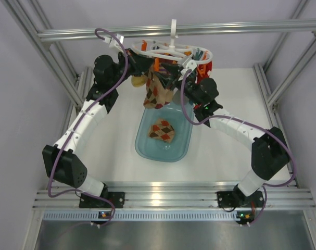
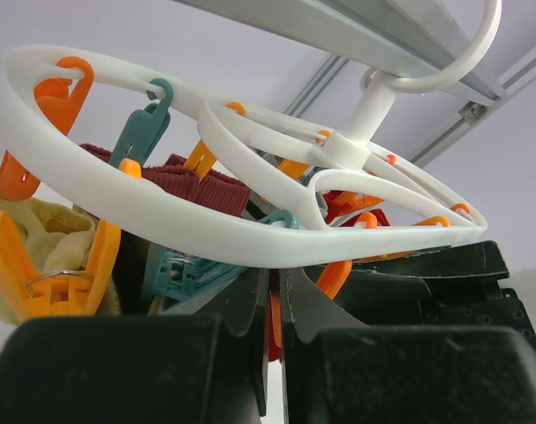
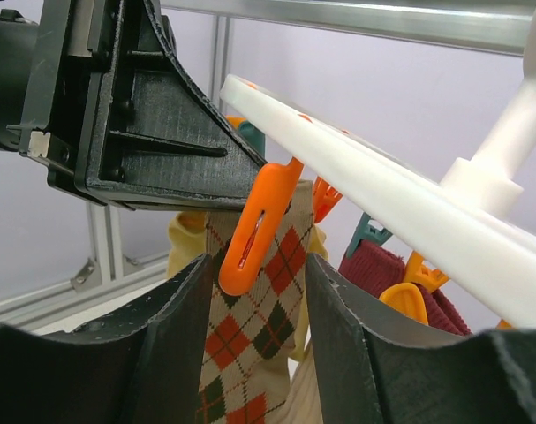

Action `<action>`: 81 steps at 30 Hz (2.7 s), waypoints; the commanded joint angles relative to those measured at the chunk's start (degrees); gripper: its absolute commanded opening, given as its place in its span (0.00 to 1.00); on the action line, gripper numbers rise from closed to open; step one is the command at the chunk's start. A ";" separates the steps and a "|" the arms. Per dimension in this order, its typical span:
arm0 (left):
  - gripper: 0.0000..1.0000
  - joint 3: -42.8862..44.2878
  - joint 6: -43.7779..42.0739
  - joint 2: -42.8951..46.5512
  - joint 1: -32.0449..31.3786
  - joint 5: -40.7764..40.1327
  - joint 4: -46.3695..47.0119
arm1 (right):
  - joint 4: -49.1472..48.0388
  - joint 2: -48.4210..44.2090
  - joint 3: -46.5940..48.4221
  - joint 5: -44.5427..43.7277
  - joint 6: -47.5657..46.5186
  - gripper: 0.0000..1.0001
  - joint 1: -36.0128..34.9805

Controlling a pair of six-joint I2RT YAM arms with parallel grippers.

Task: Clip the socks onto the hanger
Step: Open the clamp at the hanger.

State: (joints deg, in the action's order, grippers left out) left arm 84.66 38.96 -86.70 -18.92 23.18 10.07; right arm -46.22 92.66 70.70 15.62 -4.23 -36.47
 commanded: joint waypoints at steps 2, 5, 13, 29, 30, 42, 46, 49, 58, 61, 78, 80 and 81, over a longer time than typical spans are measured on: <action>0.00 -0.20 1.73 3.37 0.28 2.22 3.91 | 0.07 0.68 3.92 -0.76 1.59 0.45 0.26; 0.00 -0.64 1.82 3.64 0.28 2.40 3.91 | 0.42 1.03 4.45 -0.94 1.77 0.38 0.34; 0.20 -1.34 1.65 4.60 0.46 3.19 4.00 | 2.44 1.12 5.59 -3.05 2.21 0.00 0.26; 0.61 0.23 -0.90 5.05 1.25 6.53 1.98 | 1.57 -1.43 3.22 -0.24 5.44 0.00 0.43; 0.61 0.59 -1.60 4.52 1.16 6.01 1.45 | 1.48 -1.78 3.22 0.55 5.98 0.00 0.43; 0.61 4.28 -6.70 2.24 -0.59 2.40 -1.62 | 3.32 -3.89 3.13 5.82 9.76 0.00 0.87; 0.60 5.60 -7.93 1.71 -1.03 1.61 -3.73 | 4.29 -4.07 3.57 6.36 9.85 0.00 0.87; 0.60 7.35 -9.16 1.09 -1.56 0.29 -6.44 | 4.99 -4.24 3.75 6.62 10.03 0.00 0.87; 0.59 7.62 -9.25 0.92 -2.35 -1.73 -8.22 | 5.52 -4.60 4.10 6.88 10.29 0.00 0.87; 0.58 7.71 -9.25 0.74 -2.70 -2.17 -7.61 | 5.61 -4.51 4.01 7.59 10.47 0.00 0.87; 0.43 9.91 -8.29 -1.81 -2.70 -4.55 -7.61 | 5.26 -4.95 3.31 10.48 10.56 0.00 0.87; 0.38 9.82 -7.94 -1.64 -2.70 -4.72 -7.25 | 5.26 -4.95 3.22 10.66 10.56 0.00 0.87; 0.36 9.56 -7.41 -1.55 -2.70 -4.81 -6.99 | 5.26 -4.95 3.13 10.75 10.47 0.00 0.87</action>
State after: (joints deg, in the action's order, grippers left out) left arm 91.92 30.50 -88.42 -21.98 21.76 0.60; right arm -38.09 91.07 73.17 19.42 5.67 -34.52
